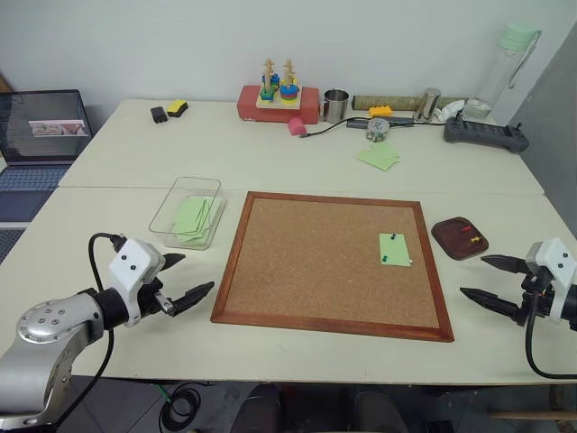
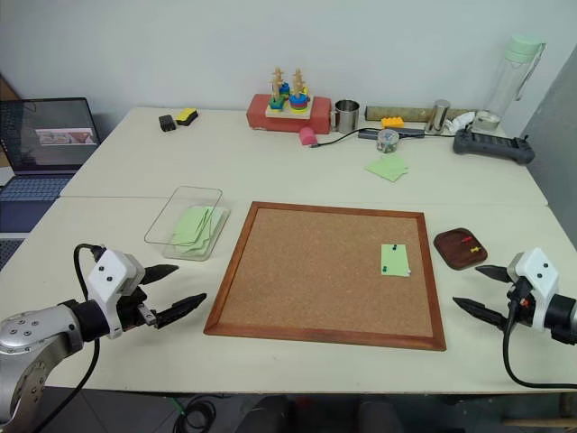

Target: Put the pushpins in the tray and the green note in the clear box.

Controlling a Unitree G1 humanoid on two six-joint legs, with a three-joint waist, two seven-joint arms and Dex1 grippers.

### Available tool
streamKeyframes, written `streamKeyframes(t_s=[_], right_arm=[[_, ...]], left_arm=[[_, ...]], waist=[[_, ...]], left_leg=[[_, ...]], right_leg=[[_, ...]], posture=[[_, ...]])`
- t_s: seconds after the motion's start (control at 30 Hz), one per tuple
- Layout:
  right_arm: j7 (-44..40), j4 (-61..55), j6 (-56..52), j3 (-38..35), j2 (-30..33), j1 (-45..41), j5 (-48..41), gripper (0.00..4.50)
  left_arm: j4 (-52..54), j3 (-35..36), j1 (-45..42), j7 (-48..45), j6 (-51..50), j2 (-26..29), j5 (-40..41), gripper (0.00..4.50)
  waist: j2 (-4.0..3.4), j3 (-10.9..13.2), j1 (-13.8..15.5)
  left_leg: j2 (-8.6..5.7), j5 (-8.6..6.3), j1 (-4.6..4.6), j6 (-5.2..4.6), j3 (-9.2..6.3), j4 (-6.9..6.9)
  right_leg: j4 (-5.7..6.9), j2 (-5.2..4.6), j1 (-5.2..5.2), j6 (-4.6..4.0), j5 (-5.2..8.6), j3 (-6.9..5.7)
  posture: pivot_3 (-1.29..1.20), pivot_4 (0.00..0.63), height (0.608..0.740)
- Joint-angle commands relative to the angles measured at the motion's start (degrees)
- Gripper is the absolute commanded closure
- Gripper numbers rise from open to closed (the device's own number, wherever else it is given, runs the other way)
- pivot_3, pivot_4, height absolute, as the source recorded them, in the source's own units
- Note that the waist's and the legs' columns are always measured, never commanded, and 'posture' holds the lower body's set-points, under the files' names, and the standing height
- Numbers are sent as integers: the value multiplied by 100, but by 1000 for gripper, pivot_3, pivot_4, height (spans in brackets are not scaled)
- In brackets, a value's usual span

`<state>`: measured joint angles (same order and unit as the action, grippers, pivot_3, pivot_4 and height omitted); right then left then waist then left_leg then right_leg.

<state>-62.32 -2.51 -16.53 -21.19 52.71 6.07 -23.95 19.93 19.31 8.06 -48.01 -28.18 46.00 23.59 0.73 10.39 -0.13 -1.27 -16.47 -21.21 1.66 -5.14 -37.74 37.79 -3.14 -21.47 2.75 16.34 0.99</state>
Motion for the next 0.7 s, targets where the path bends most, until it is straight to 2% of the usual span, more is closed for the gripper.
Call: streamKeyframes(t_s=[0.03,0.2,0.3,0.47,0.57,0.7], right_arm=[[33,-248,53,-173,-9,48,-67,0],[71,-436,-8,-285,-25,197,-118,0],[119,-625,-80,-361,-47,312,-179,0],[263,-1008,-242,-396,-137,354,-328,0],[358,-1225,-344,-363,-210,319,-413,0],[534,-1454,-477,-224,-332,163,-494,0]], left_arm=[[36,-53,-207,39,32,-45,68,17],[88,-252,-524,-63,-36,-123,236,17],[169,-503,-798,-139,-64,-141,310,416],[236,-1363,-1499,-179,-88,-348,193,1304],[64,-1952,-2007,-72,-23,-694,-26,1929],[-408,-2641,-2544,114,228,-1241,-482,2543]], waist=[[0,0,1],[0,0,2],[0,0,3],[0,0,5],[2,1,5],[3,2,2]], left_leg=[[0,0,0,0,-1,0],[0,0,-1,0,-2,-3],[-1,0,0,0,-2,-4],[-3,0,1,0,-2,-9],[-5,0,4,0,1,-11],[-8,1,8,0,2,-12]], right_leg=[[0,0,1,0,0,0],[1,0,3,0,0,-1],[3,0,2,1,-1,-1],[8,5,6,3,-2,-2],[10,9,8,7,-4,0],[14,12,10,9,-5,1]], posture=[[0,150,740],[0,150,740],[0,150,740],[0,150,740],[0,150,740],[0,150,740]])
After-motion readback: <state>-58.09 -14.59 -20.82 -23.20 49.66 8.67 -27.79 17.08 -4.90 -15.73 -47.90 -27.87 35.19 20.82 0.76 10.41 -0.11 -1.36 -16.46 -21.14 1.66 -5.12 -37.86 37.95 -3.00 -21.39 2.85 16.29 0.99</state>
